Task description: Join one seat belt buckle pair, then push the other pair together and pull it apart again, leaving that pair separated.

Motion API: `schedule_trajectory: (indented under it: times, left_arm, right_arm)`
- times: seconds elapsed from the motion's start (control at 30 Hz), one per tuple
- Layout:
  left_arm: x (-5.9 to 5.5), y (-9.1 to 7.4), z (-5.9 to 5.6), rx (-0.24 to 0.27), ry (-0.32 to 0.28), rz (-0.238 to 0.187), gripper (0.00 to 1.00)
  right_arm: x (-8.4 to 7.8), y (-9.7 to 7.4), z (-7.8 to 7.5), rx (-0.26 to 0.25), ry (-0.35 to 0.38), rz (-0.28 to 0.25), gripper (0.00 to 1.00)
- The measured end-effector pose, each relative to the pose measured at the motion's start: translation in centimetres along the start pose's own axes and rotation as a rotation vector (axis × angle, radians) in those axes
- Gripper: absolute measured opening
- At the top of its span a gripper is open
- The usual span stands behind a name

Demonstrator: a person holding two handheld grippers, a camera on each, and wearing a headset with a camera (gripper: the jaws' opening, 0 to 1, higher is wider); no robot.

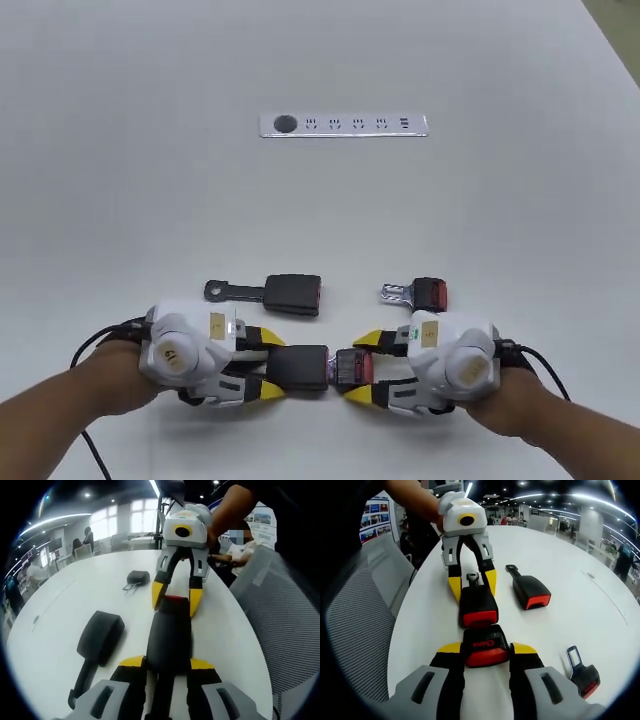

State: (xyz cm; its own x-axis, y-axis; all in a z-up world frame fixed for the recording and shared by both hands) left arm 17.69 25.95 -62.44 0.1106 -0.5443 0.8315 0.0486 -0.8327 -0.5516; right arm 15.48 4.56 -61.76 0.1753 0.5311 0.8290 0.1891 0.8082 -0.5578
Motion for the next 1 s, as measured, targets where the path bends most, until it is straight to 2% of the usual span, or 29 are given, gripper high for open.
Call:
schedule_trajectory:
  times: [0.43, 0.73, 1.0]
  left_arm:
    - [0.03, -0.1, 0.07, -0.015, -0.004, -0.025, 0.31]
    - [0.03, -0.06, 0.08, -0.014, 0.001, -0.025, 0.31]
    - [0.37, 0.15, -0.18, 0.002, 0.021, 0.012, 0.32]
  right_arm:
    - [-0.79, -0.04, -0.43, -0.003, 0.015, -0.038, 0.33]
    - [-0.66, -0.06, -0.48, -0.001, 0.02, -0.05, 0.34]
    - [-0.26, 0.1, -0.19, -0.019, -0.011, -0.022, 0.36]
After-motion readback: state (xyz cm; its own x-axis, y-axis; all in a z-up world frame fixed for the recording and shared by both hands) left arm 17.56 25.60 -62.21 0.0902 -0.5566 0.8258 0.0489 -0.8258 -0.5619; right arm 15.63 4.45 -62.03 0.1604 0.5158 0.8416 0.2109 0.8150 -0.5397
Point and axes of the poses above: the centre of the closed fingertips' face, and the gripper's own axes: y roughly forward along the fingers, z roughly to its left, x roughly out of its top, the point moved 10 cm from there along -y, roughly backward along the fingers, and after that the axes turned 8 degrees about -z, right-handed, at the moved point
